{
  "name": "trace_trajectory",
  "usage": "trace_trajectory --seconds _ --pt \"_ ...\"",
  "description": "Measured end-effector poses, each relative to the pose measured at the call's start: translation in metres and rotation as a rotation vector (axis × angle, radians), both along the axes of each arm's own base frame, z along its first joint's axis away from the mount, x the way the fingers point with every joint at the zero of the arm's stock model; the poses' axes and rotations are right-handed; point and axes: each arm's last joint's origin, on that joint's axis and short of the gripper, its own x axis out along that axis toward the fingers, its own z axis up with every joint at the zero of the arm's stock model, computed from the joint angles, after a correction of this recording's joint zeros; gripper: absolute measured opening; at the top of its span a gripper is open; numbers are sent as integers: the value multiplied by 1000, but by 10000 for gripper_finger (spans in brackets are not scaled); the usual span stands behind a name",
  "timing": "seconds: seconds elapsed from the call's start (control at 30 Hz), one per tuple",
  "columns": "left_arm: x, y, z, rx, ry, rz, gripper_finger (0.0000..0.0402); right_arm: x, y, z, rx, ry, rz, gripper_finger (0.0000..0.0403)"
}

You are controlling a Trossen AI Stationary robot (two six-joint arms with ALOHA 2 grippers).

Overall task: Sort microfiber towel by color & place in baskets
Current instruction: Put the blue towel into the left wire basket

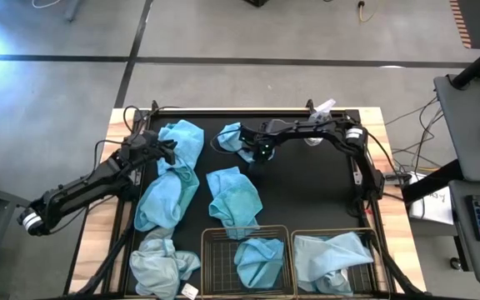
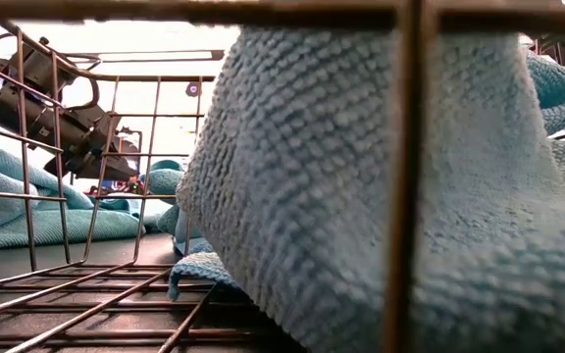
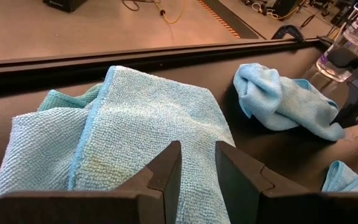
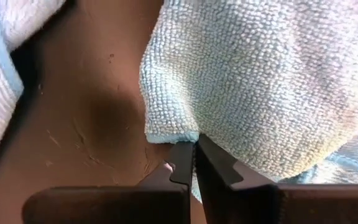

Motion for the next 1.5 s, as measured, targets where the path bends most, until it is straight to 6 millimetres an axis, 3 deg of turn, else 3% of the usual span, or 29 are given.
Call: trace_trajectory --seconds 0.33,0.63,1.13,1.33,1.5 --pt "0 0 0 -21 -23 14 84 5 8 79 -70 -204 -45 9" --pt "0 0 1 -44 -65 33 84 2 34 156 -133 -426 -11 9" --pt "1 1 2 -87 -131 64 84 -14 133 288 -147 -858 227 9" --pt "1 1 2 -101 -145 72 84 -27 172 323 -124 -976 331 9" --pt "1 1 2 -106 -146 75 84 -39 200 336 -92 -1025 407 9"
